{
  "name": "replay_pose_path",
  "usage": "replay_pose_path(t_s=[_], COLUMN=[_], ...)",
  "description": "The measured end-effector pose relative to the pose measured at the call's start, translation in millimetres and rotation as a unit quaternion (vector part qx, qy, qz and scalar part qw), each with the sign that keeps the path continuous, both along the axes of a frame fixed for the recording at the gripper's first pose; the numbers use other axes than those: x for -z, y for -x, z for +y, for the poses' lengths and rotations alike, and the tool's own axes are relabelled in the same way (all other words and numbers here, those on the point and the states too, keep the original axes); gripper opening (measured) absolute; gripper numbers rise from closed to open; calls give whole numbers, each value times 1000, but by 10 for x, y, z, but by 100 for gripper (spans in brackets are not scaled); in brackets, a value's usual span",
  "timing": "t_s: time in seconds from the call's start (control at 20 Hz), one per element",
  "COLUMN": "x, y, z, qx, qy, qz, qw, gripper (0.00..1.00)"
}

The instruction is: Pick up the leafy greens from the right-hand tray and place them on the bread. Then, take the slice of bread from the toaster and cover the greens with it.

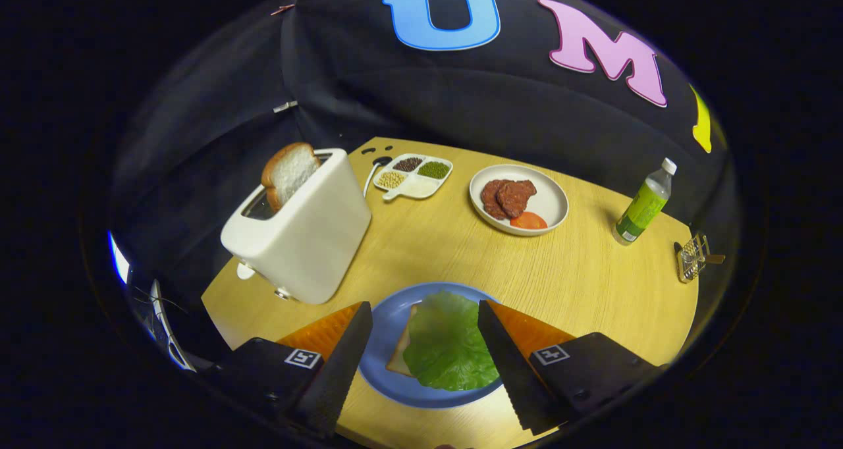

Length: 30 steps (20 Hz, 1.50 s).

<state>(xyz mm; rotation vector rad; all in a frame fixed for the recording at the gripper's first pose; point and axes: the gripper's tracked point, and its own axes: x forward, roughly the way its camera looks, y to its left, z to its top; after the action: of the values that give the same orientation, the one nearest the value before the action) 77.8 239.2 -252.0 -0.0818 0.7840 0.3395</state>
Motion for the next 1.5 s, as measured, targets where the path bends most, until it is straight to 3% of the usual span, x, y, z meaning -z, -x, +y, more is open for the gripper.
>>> replay_pose_path(t_s=[0.3, 0.65, 1.15, 1.5], x=[-699, -976, -624, -347], y=[-216, -616, -855, -964], z=[353, 1087, 2018, 2133], qx=[-25, -72, -106, -70], qy=[-12, -25, -14, 26], qz=[-50, -69, -62, -65], qw=[998, 995, 992, 995], gripper=[100, 100, 100, 100])
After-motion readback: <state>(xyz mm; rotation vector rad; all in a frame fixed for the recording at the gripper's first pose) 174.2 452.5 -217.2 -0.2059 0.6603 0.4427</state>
